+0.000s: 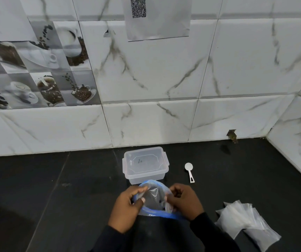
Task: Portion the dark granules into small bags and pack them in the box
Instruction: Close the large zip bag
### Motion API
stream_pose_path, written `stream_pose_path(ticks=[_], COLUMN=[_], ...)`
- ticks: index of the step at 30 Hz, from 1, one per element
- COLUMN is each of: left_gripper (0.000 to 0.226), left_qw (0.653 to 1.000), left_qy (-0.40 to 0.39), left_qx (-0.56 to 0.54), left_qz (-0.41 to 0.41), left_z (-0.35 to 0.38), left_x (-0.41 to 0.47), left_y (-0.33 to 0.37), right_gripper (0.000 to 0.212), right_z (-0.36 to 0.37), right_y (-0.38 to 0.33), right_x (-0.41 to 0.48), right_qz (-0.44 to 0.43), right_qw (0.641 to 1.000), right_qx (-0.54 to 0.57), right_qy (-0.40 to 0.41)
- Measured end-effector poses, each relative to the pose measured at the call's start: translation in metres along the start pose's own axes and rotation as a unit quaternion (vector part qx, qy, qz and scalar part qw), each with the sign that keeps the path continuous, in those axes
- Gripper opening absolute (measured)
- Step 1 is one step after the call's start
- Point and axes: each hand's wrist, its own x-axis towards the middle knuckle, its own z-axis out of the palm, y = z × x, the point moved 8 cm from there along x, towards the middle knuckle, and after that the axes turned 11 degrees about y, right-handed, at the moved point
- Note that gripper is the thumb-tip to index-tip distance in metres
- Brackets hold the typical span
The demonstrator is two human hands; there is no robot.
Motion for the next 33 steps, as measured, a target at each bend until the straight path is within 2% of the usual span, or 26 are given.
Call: stream_pose_path(ticks=[2, 3, 6, 8, 11, 14, 15, 17, 21, 26, 28, 30, 31, 33], left_gripper=[0.034, 0.027, 0.019, 0.019, 0.015, 0.041, 0.049, 0.048, 0.028, 0.011, 0.005, 0.003, 0.004, 0.005], left_qw=[0.987, 0.973, 0.954, 0.97, 0.999, 0.993, 0.991, 0.991, 0.993, 0.991, 0.987, 0.983, 0.983, 0.985], left_qy=[0.045, 0.057, 0.064, 0.069, 0.028, -0.058, -0.066, -0.045, 0.025, 0.055, 0.06, 0.063, 0.063, 0.059], left_qx=[0.131, 0.194, 0.263, 0.217, 0.03, -0.102, -0.115, -0.121, -0.117, -0.125, -0.146, -0.168, -0.167, -0.162], left_qz=[0.078, 0.112, 0.125, 0.08, 0.017, -0.015, -0.021, -0.024, -0.006, 0.001, -0.01, -0.029, -0.032, -0.028], left_z=[-0.011, -0.012, -0.011, -0.016, -0.026, -0.027, -0.027, -0.03, -0.035, -0.036, -0.036, -0.035, -0.034, -0.032], left_x=[0.001, 0.001, 0.0, 0.003, 0.006, 0.001, 0.0, -0.001, -0.001, -0.001, -0.002, -0.001, -0.001, -0.001], left_y=[0.004, 0.007, 0.007, 0.004, 0.01, 0.018, 0.017, 0.013, 0.008, 0.006, 0.006, 0.006, 0.007, 0.009], right_gripper=[0.019, 0.021, 0.025, 0.025, 0.02, 0.019, 0.019, 0.018, 0.025, 0.019, 0.013, 0.007, 0.008, 0.02], right_z=[-0.013, -0.014, -0.007, -0.003, -0.009, -0.012, -0.011, -0.009, -0.004, -0.001, -0.001, -0.004, -0.009, -0.023], right_y=[-0.013, -0.022, -0.04, -0.037, -0.022, -0.004, 0.001, 0.008, 0.011, 0.016, 0.01, -0.005, -0.017, -0.049], right_x=[0.004, 0.005, 0.006, 0.012, 0.023, 0.031, 0.033, 0.036, 0.037, 0.037, 0.036, 0.036, 0.038, 0.04], right_qz=[-0.059, -0.095, -0.168, -0.129, 0.002, 0.097, 0.116, 0.147, 0.19, 0.205, 0.186, 0.132, 0.077, -0.067], right_qw=[0.993, 0.986, 0.952, 0.962, 0.989, 0.99, 0.988, 0.984, 0.976, 0.971, 0.973, 0.98, 0.985, 0.979], right_qx=[-0.089, -0.132, -0.255, -0.239, -0.131, -0.042, -0.036, -0.023, 0.028, 0.027, 0.007, -0.042, -0.09, -0.19], right_qy=[0.04, 0.035, -0.014, -0.042, -0.067, -0.088, -0.094, -0.099, -0.107, -0.119, -0.137, -0.145, -0.122, -0.009])
